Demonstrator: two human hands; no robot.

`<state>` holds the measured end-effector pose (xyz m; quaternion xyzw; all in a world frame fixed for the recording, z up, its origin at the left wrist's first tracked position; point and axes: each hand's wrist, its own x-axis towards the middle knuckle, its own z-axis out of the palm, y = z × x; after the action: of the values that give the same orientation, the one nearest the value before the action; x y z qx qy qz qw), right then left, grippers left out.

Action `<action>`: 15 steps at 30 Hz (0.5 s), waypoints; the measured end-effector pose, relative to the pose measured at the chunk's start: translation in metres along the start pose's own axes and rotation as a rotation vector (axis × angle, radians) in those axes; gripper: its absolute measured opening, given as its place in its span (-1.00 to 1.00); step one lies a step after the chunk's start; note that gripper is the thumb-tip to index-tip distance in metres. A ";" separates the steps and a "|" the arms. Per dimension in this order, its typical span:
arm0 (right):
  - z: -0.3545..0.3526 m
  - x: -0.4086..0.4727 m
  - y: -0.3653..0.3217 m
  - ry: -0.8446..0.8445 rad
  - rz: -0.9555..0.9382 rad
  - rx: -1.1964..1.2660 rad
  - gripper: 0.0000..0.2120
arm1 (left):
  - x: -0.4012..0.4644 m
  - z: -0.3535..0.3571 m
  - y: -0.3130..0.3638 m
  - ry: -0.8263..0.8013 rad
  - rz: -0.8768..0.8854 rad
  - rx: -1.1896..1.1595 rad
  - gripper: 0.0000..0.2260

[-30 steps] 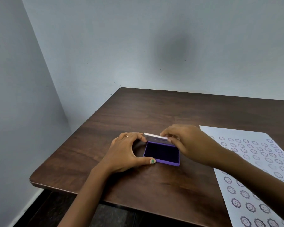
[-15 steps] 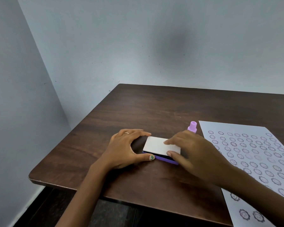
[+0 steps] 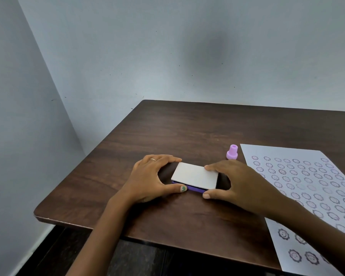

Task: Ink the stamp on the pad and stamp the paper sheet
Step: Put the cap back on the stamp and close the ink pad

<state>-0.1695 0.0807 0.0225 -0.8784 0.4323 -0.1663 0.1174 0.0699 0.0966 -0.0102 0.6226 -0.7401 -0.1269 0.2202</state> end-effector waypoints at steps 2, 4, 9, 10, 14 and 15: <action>0.000 -0.001 0.001 -0.006 0.004 0.003 -0.38 | 0.001 0.000 0.000 -0.005 -0.002 0.001 -0.32; -0.002 -0.002 0.002 -0.013 0.009 0.020 -0.40 | 0.001 0.000 0.000 -0.007 -0.003 0.002 -0.32; -0.003 -0.006 0.008 0.001 0.014 0.057 -0.46 | 0.001 0.000 -0.001 -0.010 0.002 0.010 -0.33; -0.002 -0.006 0.010 0.012 0.010 0.064 -0.47 | 0.001 0.001 0.000 -0.006 0.003 0.008 -0.33; 0.005 -0.008 0.010 0.048 -0.023 0.050 -0.50 | 0.001 0.002 0.000 0.015 0.011 -0.006 -0.32; 0.007 -0.009 0.009 0.064 -0.039 0.031 -0.52 | 0.001 0.002 0.000 0.021 0.015 -0.011 -0.32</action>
<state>-0.1788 0.0833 0.0113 -0.8789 0.4160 -0.2034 0.1140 0.0693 0.0958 -0.0116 0.6173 -0.7416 -0.1225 0.2324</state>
